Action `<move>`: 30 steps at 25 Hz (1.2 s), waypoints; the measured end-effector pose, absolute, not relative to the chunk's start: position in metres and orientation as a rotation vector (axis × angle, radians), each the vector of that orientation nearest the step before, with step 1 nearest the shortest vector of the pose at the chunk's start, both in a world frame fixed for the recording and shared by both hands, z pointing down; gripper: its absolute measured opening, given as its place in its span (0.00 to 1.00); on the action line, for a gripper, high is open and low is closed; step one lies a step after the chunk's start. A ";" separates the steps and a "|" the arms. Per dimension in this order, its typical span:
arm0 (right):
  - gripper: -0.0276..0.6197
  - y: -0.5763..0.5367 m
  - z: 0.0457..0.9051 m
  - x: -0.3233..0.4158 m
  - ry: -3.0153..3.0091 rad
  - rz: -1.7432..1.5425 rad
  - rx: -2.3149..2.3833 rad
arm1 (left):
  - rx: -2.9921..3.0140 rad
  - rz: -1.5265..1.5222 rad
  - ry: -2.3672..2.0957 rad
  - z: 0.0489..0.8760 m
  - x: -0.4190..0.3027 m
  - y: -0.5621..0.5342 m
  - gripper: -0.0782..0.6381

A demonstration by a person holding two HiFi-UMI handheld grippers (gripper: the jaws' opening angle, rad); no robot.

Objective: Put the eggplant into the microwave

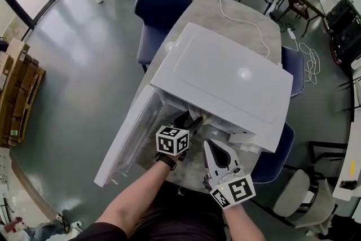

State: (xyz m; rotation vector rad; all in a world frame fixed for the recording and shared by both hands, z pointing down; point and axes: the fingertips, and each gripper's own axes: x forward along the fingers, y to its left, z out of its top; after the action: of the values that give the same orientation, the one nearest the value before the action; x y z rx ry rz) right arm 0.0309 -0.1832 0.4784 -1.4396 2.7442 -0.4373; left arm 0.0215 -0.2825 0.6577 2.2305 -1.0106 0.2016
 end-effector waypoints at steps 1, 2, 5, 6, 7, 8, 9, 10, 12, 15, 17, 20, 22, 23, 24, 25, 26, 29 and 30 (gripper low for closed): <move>0.05 -0.183 0.479 0.031 2.744 -0.441 -1.441 | 2.261 0.202 -1.021 0.654 0.021 -0.281 0.40; 0.05 -0.182 0.479 0.032 2.745 -0.446 -1.441 | 2.284 0.185 -1.030 0.650 0.020 -0.279 0.40; 0.05 -0.182 0.479 0.032 2.745 -0.452 -1.438 | 2.327 0.102 -1.026 0.638 0.016 -0.274 0.40; 0.05 -0.182 0.479 0.033 2.744 -0.451 -1.438 | 2.344 0.093 -1.018 0.634 0.016 -0.273 0.40; 0.05 -0.182 0.479 0.033 2.745 -0.449 -1.439 | 2.366 0.096 -1.011 0.632 0.016 -0.272 0.40; 0.05 -0.182 0.479 0.033 2.745 -0.448 -1.442 | 2.390 0.108 -1.008 0.629 0.016 -0.268 0.40; 0.05 -0.182 0.480 0.033 2.746 -0.447 -1.447 | 2.414 0.127 -1.009 0.627 0.017 -0.263 0.40; 0.05 -0.181 0.481 0.034 2.747 -0.447 -1.453 | 2.434 0.153 -1.013 0.627 0.017 -0.257 0.40; 0.05 -0.180 0.483 0.034 2.746 -0.446 -1.468 | 2.462 0.209 -1.018 0.631 0.021 -0.244 0.40; 0.05 -0.180 0.483 0.034 2.741 -0.443 -1.478 | 2.468 0.278 -1.021 0.640 0.027 -0.233 0.40; 0.05 -0.180 0.482 0.034 2.740 -0.443 -1.477 | 2.463 0.309 -1.045 0.647 0.029 -0.231 0.30; 0.05 -0.179 0.484 0.034 2.738 -0.447 -1.479 | 2.455 0.336 -1.078 0.654 0.030 -0.235 0.12; 0.05 -0.178 0.485 0.034 2.737 -0.453 -1.481 | 2.449 0.351 -1.083 0.658 0.030 -0.240 0.12; 0.05 -0.177 0.486 0.035 2.738 -0.455 -1.483 | 2.447 0.352 -1.087 0.658 0.030 -0.242 0.12; 0.05 -0.177 0.487 0.035 2.739 -0.455 -1.486 | 2.447 0.350 -1.092 0.658 0.031 -0.245 0.12; 0.05 -0.177 0.488 0.035 2.739 -0.456 -1.489 | 2.447 0.347 -1.096 0.658 0.031 -0.247 0.12; 0.05 -0.178 0.489 0.035 2.739 -0.456 -1.493 | 2.449 0.346 -1.098 0.658 0.032 -0.250 0.12; 0.05 -0.181 0.492 0.035 2.735 -0.457 -1.500 | 2.450 0.349 -1.112 0.660 0.032 -0.258 0.12; 0.05 -0.181 0.492 0.035 2.735 -0.457 -1.501 | 2.448 0.351 -1.119 0.661 0.031 -0.261 0.12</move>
State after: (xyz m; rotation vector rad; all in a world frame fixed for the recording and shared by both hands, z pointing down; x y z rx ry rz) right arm 0.0345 -0.1813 0.4920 -1.5006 2.7346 -0.4569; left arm 0.0311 -0.2614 0.6608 2.4477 -1.1194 0.3505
